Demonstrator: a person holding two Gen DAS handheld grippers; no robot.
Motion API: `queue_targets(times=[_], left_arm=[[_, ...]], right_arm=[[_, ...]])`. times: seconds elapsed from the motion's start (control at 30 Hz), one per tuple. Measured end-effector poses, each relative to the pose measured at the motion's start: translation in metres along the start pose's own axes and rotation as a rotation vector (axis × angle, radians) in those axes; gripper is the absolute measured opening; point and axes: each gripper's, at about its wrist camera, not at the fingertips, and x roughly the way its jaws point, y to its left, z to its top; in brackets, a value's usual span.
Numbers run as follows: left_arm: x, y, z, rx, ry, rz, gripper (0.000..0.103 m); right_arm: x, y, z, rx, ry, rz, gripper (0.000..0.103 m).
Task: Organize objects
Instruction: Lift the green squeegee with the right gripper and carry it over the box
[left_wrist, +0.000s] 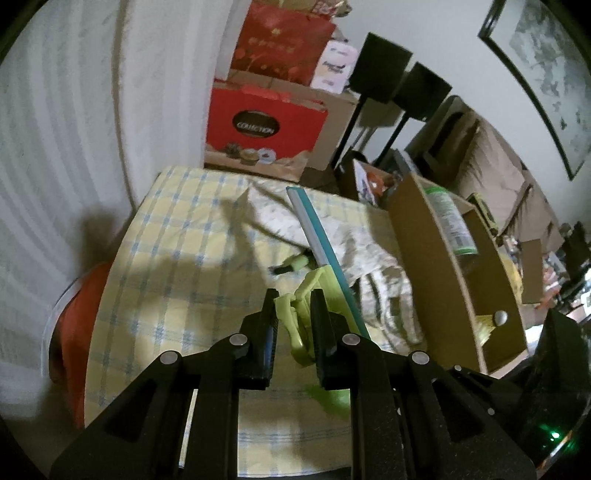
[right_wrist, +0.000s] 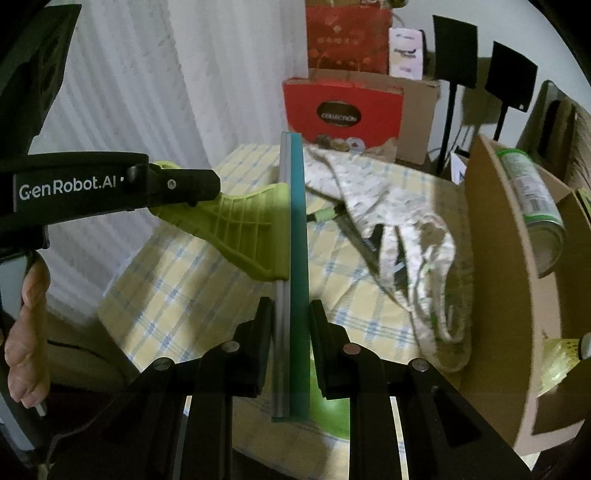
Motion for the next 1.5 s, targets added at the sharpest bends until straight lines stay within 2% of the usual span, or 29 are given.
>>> queue_targets(times=[0.4,1.5], left_arm=[[-0.003,-0.054,0.014,0.062,-0.016,-0.050,0.016],[0.040,-0.206,0.009,0.172,0.035,-0.211,0.015]], right_arm=[[-0.038,-0.037,0.006,0.046,-0.050,-0.053,0.020],[-0.105,-0.171,-0.028,0.204,-0.090,-0.190,0.020]])
